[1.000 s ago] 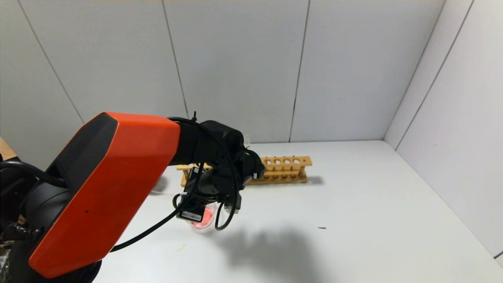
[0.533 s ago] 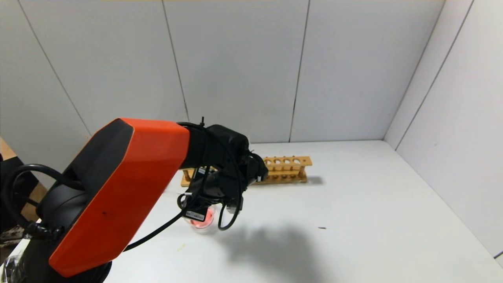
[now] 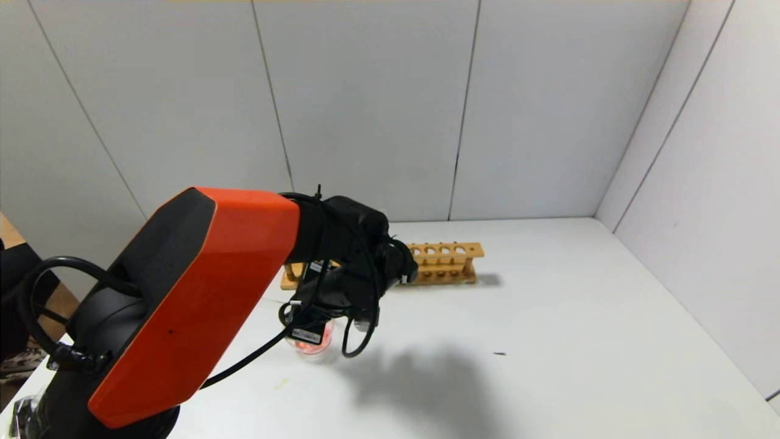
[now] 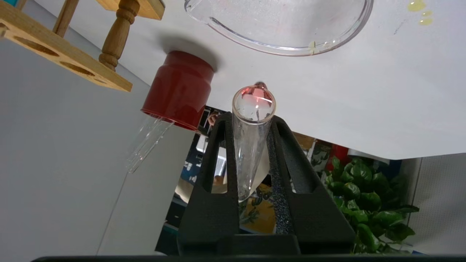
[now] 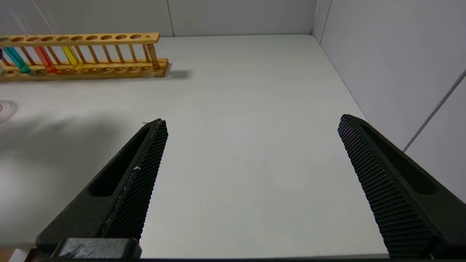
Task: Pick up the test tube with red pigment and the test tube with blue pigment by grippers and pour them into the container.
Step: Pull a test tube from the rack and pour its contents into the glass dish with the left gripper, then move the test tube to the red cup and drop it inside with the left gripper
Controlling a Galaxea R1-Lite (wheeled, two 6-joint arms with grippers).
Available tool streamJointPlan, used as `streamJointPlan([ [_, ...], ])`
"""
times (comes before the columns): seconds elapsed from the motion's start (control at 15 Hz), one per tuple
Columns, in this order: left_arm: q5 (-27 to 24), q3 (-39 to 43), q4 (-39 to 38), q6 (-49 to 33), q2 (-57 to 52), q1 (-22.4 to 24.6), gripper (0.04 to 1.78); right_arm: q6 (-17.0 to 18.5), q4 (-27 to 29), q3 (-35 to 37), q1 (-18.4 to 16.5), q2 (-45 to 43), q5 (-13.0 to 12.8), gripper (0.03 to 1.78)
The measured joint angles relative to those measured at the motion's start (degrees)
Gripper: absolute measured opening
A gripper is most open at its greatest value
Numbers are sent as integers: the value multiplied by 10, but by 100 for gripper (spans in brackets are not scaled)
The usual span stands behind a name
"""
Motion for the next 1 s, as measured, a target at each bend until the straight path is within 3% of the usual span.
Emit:
streamJointPlan([
  [0.73,-46,76,-29,-61,-103,3,31,0,0,0,0,0,0,171],
  [1.0,-91,111,-27,-141,-170,19,31,0,0,0,0,0,0,171],
])
